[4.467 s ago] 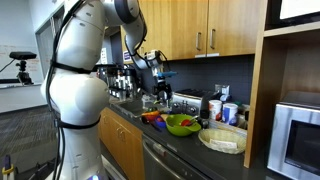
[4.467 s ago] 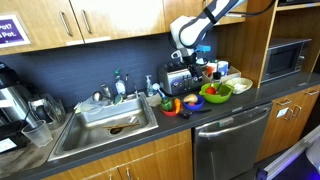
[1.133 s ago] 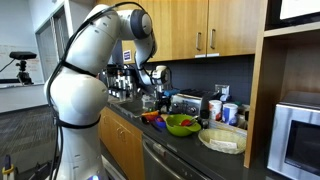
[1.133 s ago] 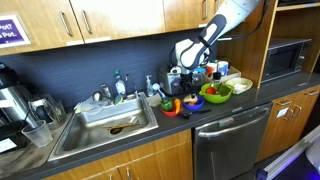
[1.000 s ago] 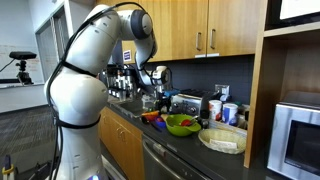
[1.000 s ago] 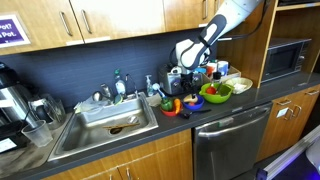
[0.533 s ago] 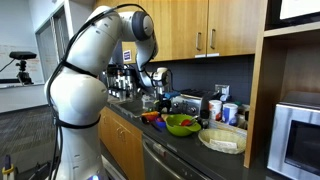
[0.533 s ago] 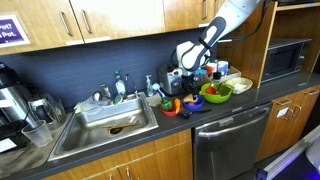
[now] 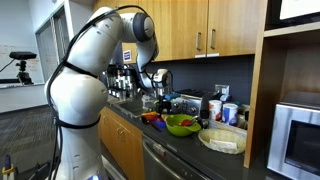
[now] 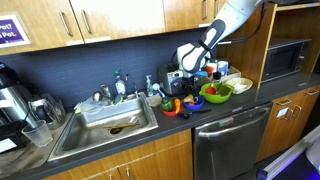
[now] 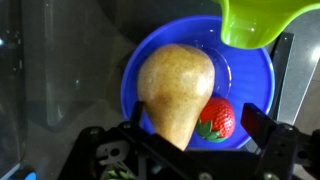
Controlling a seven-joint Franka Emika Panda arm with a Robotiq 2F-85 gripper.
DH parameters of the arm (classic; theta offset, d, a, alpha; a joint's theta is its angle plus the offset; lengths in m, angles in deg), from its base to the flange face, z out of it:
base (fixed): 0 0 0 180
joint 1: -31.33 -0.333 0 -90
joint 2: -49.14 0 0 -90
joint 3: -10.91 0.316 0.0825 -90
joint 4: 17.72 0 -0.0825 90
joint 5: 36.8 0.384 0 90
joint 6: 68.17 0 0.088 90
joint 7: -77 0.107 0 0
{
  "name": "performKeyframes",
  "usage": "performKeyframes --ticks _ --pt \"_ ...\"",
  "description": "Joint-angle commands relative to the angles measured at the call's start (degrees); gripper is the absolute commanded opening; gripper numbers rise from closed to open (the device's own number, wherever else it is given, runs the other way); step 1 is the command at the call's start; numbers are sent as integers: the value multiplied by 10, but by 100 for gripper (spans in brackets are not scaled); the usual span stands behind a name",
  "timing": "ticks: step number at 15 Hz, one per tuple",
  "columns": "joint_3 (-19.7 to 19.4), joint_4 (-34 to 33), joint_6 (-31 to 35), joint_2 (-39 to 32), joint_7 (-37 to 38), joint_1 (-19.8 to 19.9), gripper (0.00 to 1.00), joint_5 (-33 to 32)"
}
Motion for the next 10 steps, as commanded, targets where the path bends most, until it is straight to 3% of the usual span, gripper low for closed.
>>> performKeyframes --ticks 1,10 --pt "1 9 13 6 -7 3 100 6" --pt "4 5 42 -8 -27 10 100 5"
